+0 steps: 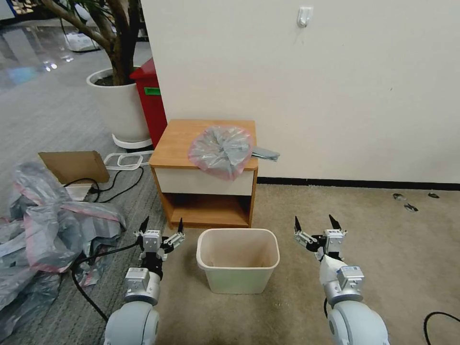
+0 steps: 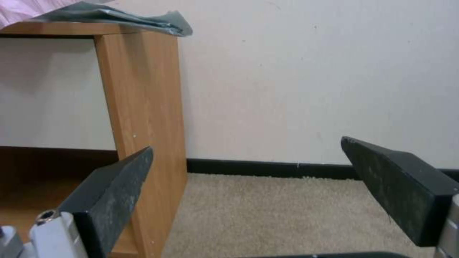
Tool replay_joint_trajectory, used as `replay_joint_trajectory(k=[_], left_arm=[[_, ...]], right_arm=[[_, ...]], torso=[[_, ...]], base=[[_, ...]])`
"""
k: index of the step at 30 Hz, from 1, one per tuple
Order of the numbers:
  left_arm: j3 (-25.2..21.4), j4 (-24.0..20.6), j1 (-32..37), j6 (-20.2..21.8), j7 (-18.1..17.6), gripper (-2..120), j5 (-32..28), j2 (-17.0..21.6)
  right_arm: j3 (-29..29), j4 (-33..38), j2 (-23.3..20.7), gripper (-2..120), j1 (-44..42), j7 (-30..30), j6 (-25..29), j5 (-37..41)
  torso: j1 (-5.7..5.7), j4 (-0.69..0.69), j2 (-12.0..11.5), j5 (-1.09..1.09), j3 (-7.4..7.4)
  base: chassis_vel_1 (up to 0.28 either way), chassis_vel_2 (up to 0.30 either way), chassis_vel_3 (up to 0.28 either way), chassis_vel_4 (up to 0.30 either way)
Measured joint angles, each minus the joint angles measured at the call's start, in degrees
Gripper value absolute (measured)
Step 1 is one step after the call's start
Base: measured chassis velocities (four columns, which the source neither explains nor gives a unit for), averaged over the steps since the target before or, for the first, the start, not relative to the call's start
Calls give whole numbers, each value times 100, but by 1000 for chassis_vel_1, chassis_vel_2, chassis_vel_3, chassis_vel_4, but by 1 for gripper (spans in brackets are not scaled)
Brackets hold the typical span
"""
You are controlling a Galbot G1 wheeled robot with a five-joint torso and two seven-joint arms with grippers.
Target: Pick up the garbage bag from the table and place it over the trash can.
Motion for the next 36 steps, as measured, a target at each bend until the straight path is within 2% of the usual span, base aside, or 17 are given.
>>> replay_joint_trajectory(k=[33,35,36], left_arm=[[0,-1,1,0,0,100,0,0],[-2,-21,12,7,0,100,-7,5],[-59,-208,122,83,-18,100,-81,57]], right_arm=[[0,0,0,100,0,0,0,0],[1,16,1,100,-15,2,0,3],[13,224,26,100,-148,55,-19,61]], torso=[[0,0,0,0,0],[0,0,0,0,0],[0,0,0,-1,0]], base=[[0,0,0,0],[0,0,0,0],[0,0,0,0]])
